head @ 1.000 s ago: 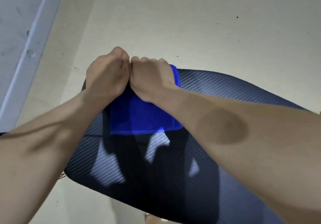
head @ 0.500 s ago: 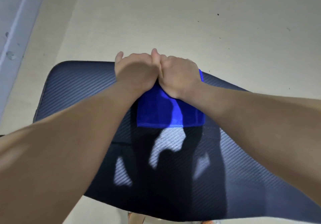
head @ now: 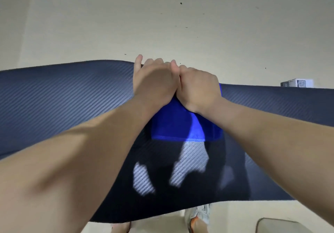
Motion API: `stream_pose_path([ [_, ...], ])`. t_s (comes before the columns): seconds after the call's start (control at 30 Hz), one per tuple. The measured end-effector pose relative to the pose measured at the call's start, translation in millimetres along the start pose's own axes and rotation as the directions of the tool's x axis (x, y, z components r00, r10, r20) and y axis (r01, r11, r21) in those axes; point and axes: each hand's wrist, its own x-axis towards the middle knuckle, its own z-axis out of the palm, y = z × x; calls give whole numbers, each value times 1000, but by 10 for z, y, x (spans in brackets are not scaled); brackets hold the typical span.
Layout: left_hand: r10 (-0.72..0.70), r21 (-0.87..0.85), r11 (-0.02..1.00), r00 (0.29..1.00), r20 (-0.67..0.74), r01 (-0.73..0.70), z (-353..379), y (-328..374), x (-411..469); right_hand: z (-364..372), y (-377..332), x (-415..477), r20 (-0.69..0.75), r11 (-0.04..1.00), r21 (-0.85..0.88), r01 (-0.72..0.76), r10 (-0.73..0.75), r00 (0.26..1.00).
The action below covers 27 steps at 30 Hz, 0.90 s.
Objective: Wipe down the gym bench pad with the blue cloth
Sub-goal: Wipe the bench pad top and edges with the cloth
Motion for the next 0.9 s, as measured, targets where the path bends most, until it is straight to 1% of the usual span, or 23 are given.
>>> stream_pose_path([
  [0.07,66,9,998,998,15,-66,64,317,-37,23,299,-153,-49,999,39,-35,37,998],
  [0.17,118,14,993,993,9,-118,182,670,-90,32,633,-348,-120,997,63,-45,52,991],
  [0.27,159,-14,987,987,-28,-159,296,1044,-151,-15,1001,-546,-142,996,61,-63,71,987],
  [0.33,215,22,976,976,35,-216,361,1348,-209,-22,1314,-739,-123,993,78,-91,100,987],
  [0.4,247,21,968,964,101,-251,403,1560,-259,-21,1532,-902,-122,993,67,-95,102,987],
  [0.47,281,-14,959,952,119,-282,420,1765,-277,-79,1716,-1049,-65,992,47,-115,118,991],
  [0.53,331,-66,943,939,94,-325,420,1912,-300,-150,1792,-1164,43,991,7,-130,130,991],
  [0.57,355,-112,932,931,82,-345,429,1949,-301,-164,1797,-1189,72,991,-16,-133,134,988],
  [0.6,365,-156,923,928,78,-351,424,2003,-306,-181,1818,-1204,77,992,-39,-118,121,990],
  [0.73,347,-284,908,933,98,-308,393,1991,-274,-146,1790,-1181,149,985,-169,38,-12,989],
  [0.8,370,-275,904,922,115,-328,369,1911,-229,-129,1753,-1142,165,971,-232,53,-14,986],
  [0.87,376,-228,914,910,173,-335,383,1846,-129,-112,1746,-1064,144,978,-207,34,-4,990],
  [0.9,349,-203,930,909,227,-307,385,1819,-91,-113,1738,-1019,146,983,-183,33,-6,989],
])
